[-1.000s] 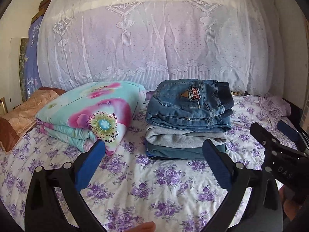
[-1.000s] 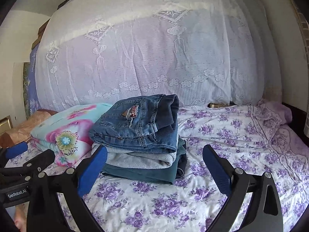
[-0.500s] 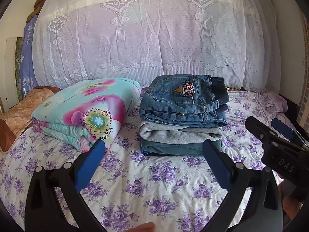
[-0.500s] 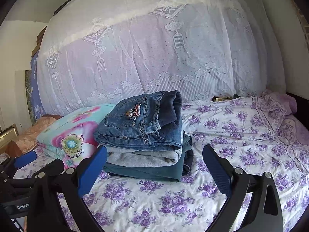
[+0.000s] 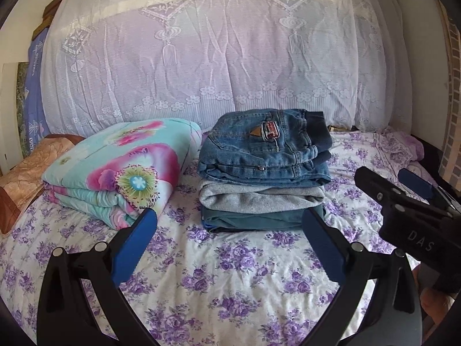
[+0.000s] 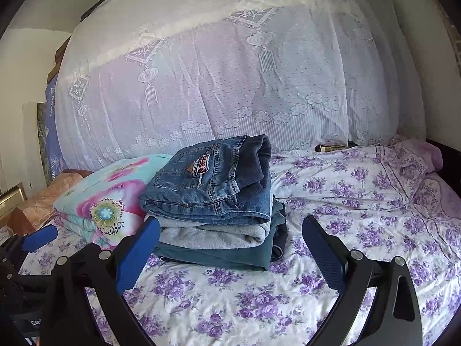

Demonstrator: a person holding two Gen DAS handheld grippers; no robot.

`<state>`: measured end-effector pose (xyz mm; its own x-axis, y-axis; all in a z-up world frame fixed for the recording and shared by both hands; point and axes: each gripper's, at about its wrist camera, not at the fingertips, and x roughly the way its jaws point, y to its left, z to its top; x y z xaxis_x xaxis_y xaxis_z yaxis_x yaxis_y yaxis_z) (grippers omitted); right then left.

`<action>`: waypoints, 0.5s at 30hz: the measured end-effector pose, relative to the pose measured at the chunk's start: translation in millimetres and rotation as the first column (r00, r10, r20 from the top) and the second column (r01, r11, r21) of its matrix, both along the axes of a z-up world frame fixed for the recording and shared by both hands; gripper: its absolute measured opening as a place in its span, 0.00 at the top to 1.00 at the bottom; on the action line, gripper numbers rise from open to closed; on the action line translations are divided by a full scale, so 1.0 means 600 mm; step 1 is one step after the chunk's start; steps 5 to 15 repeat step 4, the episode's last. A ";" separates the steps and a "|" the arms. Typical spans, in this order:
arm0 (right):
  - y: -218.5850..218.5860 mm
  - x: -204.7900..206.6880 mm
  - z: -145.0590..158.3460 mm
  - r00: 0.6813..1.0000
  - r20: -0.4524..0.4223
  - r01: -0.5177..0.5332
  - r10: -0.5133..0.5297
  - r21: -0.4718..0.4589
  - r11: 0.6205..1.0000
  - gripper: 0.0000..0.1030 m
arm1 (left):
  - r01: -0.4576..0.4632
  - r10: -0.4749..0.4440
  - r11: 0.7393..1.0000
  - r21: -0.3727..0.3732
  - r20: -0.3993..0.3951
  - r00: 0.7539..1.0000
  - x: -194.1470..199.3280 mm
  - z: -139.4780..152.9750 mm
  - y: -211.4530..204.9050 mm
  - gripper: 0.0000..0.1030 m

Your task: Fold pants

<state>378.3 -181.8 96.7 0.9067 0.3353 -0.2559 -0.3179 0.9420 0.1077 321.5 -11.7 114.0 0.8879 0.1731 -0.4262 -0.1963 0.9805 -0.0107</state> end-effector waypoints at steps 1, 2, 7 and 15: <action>0.000 0.000 0.000 1.000 0.000 0.001 -0.001 0.001 1.000 0.03 | 0.005 -0.005 1.000 -0.010 -0.008 1.000 0.001 0.000 0.002 0.05; 0.000 0.000 0.000 1.000 0.000 0.000 0.000 0.001 1.000 0.03 | 0.007 -0.007 1.000 -0.022 -0.011 1.000 0.002 -0.001 0.005 0.05; 0.000 0.000 0.001 1.000 0.001 0.001 -0.001 -0.004 1.000 0.03 | -0.007 0.006 0.999 -0.039 -0.017 1.000 0.004 -0.002 0.011 0.05; 0.000 0.000 0.001 1.000 0.001 0.001 -0.001 -0.004 1.000 0.03 | -0.007 0.006 0.999 -0.039 -0.017 1.000 0.004 -0.002 0.011 0.05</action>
